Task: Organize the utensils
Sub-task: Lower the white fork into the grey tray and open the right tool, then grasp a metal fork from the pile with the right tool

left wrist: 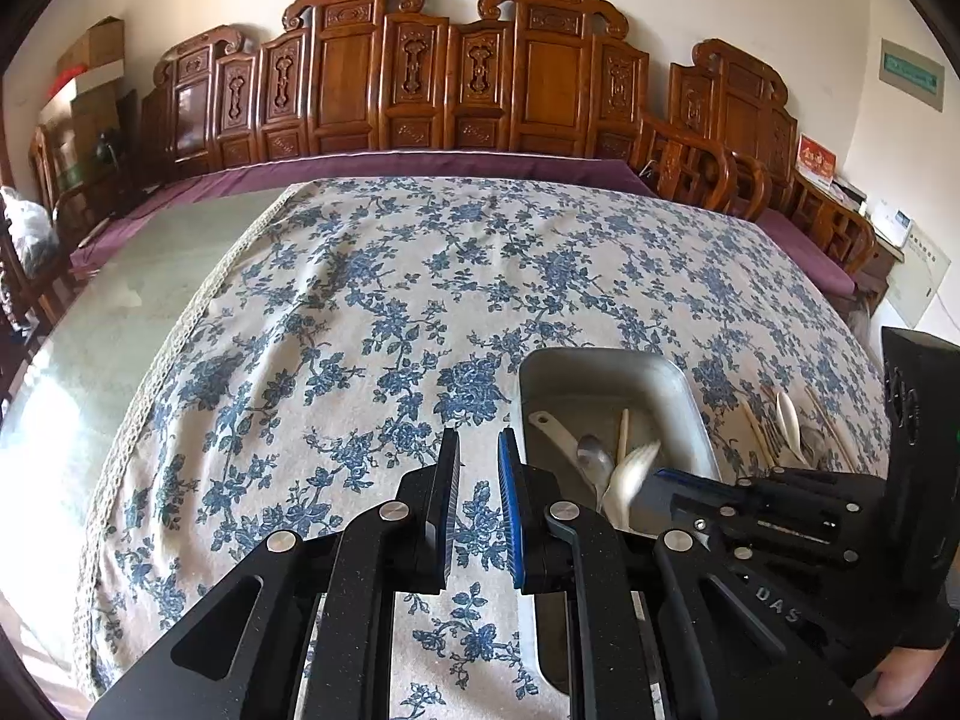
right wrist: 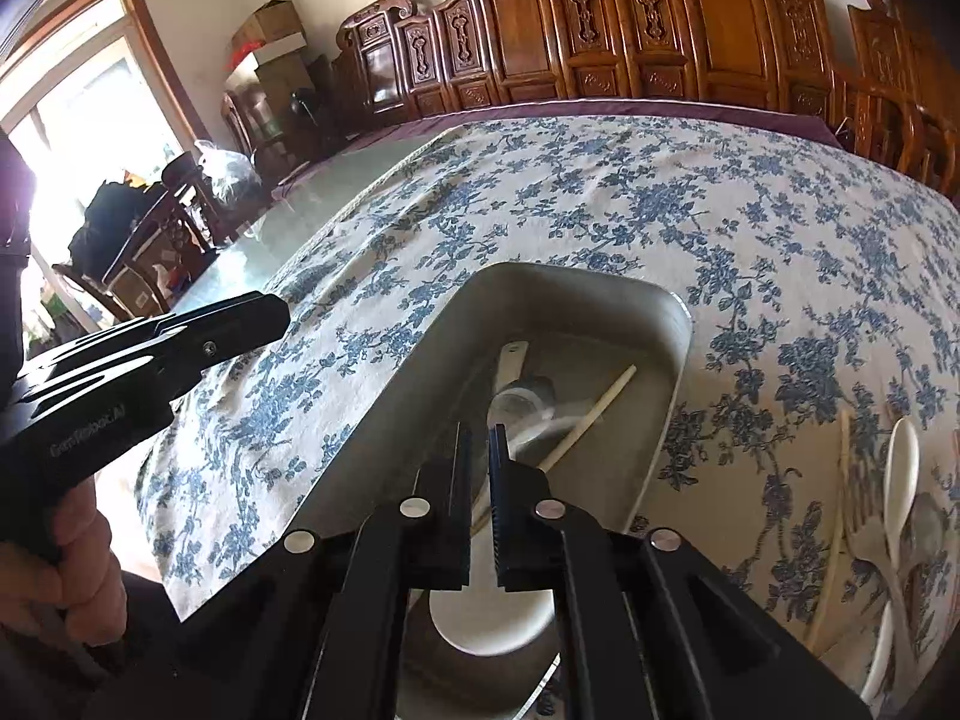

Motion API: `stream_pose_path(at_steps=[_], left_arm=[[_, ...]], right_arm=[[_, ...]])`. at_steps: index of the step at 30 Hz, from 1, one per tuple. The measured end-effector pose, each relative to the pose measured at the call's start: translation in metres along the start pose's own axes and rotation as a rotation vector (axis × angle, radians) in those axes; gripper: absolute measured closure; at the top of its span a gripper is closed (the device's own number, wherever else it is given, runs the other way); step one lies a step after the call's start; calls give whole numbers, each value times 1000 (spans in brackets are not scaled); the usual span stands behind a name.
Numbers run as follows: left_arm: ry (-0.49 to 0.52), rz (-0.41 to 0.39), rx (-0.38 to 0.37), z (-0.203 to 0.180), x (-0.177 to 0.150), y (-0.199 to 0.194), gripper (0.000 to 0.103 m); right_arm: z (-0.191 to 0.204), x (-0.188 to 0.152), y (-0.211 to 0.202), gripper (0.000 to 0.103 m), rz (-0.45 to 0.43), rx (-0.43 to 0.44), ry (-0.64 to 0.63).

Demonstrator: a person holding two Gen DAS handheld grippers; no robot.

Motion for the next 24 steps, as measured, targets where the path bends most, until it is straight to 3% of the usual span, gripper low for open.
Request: stream_pose_path(at_steps=[8,20,24], left_arm=[[19,9,-19,-14,-3,3,91],[77,26,-77,-56,-11,8,91],[100,32,-108,-76,-16,10,79]], right_arm=[[-17,3,-35,95,-60,-23,-24],[-112,-27,-104,95,-114,-222,-28],[-148,-31,-117,95,-119,-282,5]])
Point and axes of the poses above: each gripper's, at about its wrist camera, not at the fingertips, and y roughly the way its jaws point, z to its left, x to its top, the point moved 8 cm from there along y, roughly the way its jaws point, and after that the axes turned 6 degrees about -x, right-handed, at the moved point
